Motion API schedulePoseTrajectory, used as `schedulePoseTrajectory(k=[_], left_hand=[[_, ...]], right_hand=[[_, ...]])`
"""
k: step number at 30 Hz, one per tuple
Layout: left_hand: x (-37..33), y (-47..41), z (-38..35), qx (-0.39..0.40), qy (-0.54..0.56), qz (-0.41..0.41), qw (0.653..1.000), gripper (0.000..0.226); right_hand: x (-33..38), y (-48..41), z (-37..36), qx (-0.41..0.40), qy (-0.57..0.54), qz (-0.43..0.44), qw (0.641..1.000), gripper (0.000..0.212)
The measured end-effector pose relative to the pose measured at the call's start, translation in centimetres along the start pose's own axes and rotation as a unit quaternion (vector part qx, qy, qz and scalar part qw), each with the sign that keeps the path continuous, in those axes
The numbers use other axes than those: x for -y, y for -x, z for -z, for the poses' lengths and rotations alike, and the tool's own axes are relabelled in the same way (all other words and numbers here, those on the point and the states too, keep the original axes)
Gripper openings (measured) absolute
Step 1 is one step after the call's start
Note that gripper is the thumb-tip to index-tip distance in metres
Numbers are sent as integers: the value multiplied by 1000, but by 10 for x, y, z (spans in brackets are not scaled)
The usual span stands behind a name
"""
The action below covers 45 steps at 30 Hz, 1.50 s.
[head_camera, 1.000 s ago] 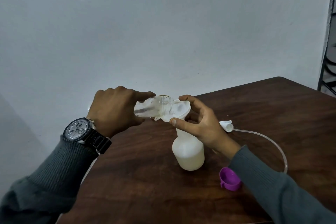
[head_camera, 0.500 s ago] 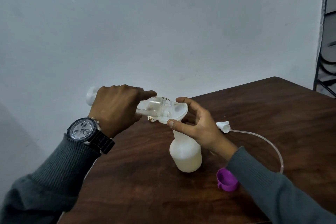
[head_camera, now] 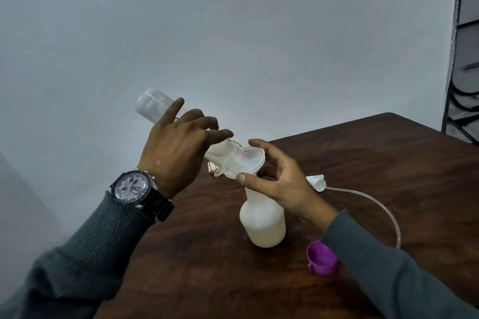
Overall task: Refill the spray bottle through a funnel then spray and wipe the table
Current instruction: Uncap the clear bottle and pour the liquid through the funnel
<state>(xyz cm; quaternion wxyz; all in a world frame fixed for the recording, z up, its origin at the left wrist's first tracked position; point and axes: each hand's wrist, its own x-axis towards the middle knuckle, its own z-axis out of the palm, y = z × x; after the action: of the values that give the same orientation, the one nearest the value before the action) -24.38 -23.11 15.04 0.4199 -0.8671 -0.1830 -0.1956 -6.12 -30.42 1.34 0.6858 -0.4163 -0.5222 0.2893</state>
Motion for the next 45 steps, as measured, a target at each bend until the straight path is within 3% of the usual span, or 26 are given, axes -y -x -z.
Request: schedulePoseTrajectory(k=[8,14,23,32,38,45], left_hand=[[-6,2,-4,-20,5,11,1000,61],[-8,14,-1,42,98,132,986,59],[-16,38,-6,76,189,269,941,64],[-32,66,-31,35,332,375,865,74],[-47,79,-46,-3,438,424,792,55],[-68,97,-52,-28,508,468,723,55]], right_hand=[[0,0,1,7,35,-11,999,82],[-1,-2,1,9,51,-15,999,99],[3,-3,1,6,73,-32,997,106],[12,0,4,6,96,-43,994,106],[16,5,7,11,107,-48,993,111],[21,10,10,22,115,-56,991,112]])
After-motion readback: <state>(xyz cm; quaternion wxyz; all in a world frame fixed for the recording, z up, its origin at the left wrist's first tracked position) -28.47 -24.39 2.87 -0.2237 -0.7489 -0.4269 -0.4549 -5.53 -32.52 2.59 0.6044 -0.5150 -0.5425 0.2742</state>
